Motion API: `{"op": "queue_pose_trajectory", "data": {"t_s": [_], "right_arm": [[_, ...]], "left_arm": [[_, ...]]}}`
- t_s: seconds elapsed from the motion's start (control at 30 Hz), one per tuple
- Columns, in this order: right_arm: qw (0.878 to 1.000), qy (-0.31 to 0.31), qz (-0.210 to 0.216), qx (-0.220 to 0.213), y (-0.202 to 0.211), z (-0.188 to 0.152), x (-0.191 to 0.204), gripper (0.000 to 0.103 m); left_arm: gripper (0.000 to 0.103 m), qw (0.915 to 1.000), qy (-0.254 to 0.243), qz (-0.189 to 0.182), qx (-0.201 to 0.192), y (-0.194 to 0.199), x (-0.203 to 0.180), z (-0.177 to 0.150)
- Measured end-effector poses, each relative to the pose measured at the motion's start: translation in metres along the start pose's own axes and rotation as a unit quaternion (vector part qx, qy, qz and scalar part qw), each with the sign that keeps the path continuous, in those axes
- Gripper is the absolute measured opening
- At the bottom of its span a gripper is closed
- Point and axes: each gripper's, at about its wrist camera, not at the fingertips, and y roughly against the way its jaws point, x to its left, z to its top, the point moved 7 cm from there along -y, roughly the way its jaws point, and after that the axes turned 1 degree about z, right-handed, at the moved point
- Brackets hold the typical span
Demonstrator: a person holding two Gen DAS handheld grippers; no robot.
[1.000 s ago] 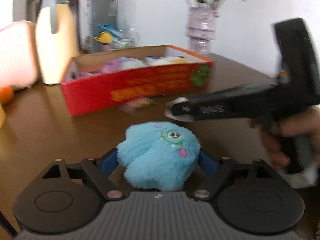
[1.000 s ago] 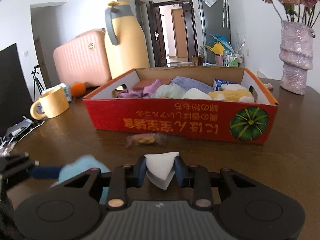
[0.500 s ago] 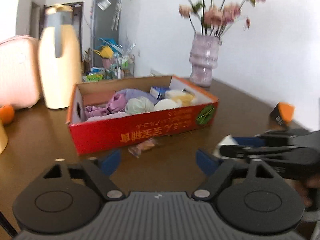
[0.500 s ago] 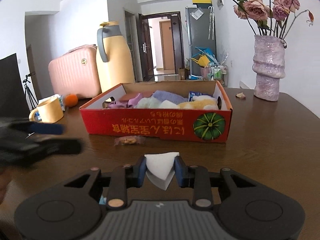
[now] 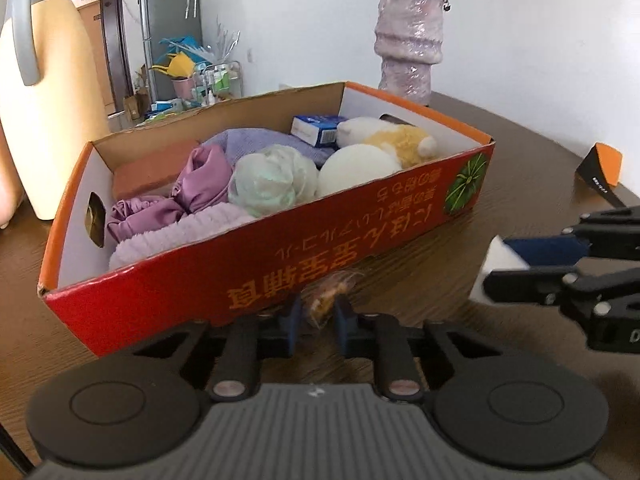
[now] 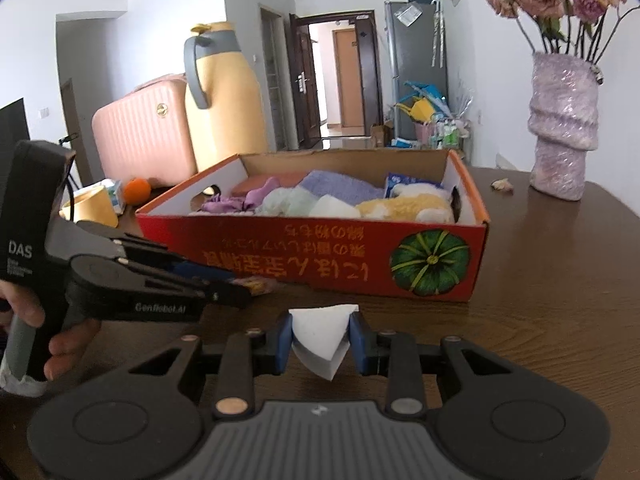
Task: Organize soft objects
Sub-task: 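Grasp the wrapped snack packet with the left tool while the right tool holds the wedge, then carry the wedge and snack packet into the box and open both tools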
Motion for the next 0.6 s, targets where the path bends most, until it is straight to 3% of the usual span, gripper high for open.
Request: {"op": "queue_pose_trajectory", "data": {"t_s": [0.3,0.6], "right_arm": [[1.000,0.002,-0.006,-0.003,0.008,-0.002,0.006,0.030],[0.999,-0.018,0.003,-0.038,0.093,-0.021,0.036,0.030]], "left_arm": [[0.014,0.9999,0.003,-0.002,-0.014,0.023,-0.012,0.000],[0.014,0.9947,0.043,0.044,-0.083,0.147,-0.030,-0.029]]}}
